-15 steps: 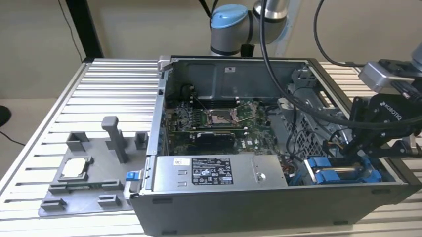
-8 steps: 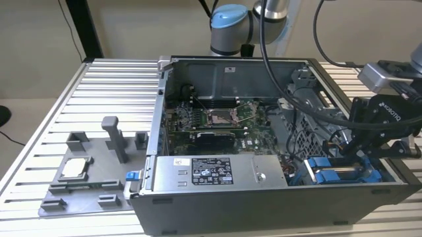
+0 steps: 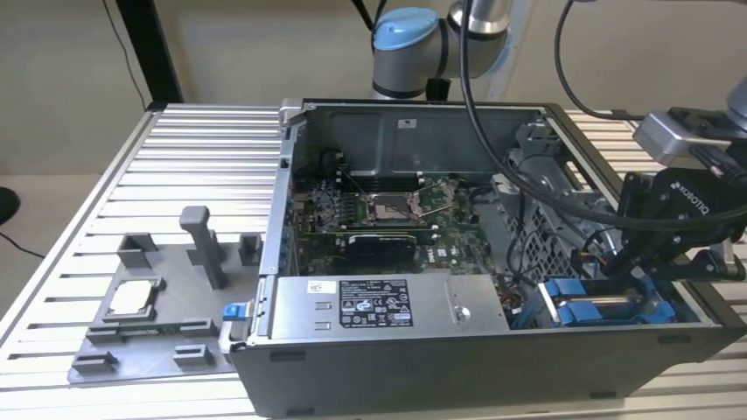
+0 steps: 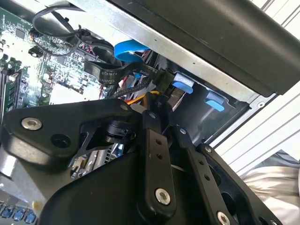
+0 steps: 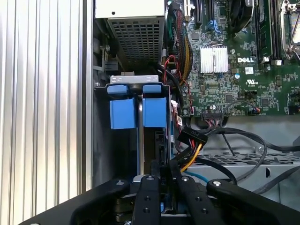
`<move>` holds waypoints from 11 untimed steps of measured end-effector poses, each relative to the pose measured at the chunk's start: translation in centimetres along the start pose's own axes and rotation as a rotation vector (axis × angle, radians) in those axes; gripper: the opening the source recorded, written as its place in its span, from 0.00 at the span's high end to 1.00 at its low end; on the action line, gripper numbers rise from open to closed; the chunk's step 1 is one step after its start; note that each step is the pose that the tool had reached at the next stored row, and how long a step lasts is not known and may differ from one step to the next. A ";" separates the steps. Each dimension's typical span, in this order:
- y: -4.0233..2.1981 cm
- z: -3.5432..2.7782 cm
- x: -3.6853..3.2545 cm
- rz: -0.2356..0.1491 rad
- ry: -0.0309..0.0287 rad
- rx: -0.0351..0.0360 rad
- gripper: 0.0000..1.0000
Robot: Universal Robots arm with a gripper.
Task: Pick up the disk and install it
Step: 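Insert the first disk wire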
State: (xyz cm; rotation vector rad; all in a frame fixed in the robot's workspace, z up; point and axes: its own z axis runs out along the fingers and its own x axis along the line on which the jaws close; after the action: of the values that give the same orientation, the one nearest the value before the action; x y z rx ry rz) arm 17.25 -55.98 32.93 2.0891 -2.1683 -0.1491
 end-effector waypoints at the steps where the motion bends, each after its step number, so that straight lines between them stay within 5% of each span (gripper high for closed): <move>1: 0.00 0.00 0.00 0.000 0.0001 0.0000 1.00; 6: 0.01 -0.05 0.00 0.001 -0.0004 0.0000 1.00; 11: 0.30 -1.84 0.04 0.001 -0.0027 -0.0001 1.00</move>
State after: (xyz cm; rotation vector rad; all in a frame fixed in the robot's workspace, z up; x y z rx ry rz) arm 17.25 -55.98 34.79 2.0885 -2.1711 -0.1521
